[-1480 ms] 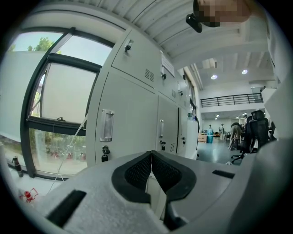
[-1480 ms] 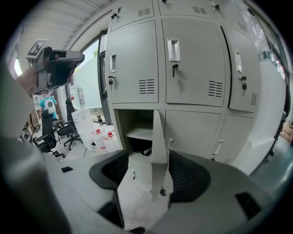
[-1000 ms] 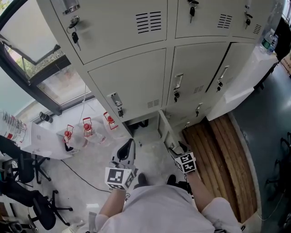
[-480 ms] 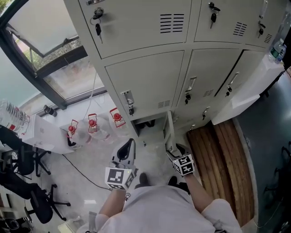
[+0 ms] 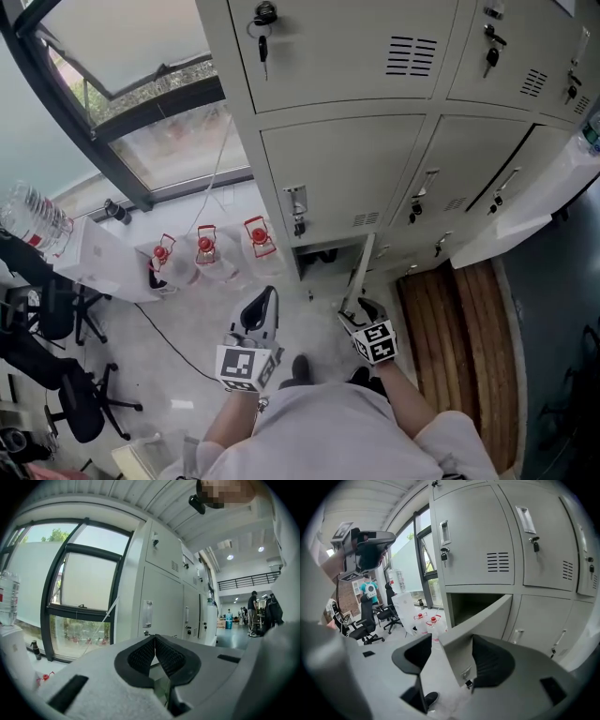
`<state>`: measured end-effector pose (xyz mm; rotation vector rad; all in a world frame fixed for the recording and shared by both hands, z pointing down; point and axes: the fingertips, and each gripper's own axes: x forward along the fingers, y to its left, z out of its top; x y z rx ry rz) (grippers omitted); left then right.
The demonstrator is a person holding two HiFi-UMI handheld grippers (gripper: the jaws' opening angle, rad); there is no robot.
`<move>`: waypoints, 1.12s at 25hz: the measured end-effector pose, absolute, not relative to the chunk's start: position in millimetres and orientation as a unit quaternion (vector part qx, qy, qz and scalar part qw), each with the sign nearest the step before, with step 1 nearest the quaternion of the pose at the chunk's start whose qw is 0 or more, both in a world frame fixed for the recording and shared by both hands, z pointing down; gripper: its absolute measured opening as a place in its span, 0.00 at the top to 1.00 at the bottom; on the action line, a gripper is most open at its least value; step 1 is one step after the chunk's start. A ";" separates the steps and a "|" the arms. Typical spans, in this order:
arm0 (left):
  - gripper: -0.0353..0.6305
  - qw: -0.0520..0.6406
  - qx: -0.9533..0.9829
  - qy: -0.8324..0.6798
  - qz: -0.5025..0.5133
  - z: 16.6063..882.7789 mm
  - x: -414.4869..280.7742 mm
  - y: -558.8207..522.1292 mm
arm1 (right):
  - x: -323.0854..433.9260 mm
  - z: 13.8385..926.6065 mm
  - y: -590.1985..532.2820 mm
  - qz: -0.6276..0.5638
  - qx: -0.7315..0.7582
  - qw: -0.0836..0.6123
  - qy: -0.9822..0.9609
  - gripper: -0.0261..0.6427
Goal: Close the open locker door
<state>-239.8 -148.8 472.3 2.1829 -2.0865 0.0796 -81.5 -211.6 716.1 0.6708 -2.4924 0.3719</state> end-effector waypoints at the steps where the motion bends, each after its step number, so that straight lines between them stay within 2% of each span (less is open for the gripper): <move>1: 0.93 0.061 0.718 -0.693 0.026 472.5 -244.6 -146.9 | -86.9 715.9 -211.4 0.136 0.245 0.263 -0.923 0.58; 28: 0.93 0.064 0.653 -0.755 0.027 474.6 -350.3 -131.8 | -208.1 715.6 -244.4 0.117 0.186 0.270 -0.938 0.58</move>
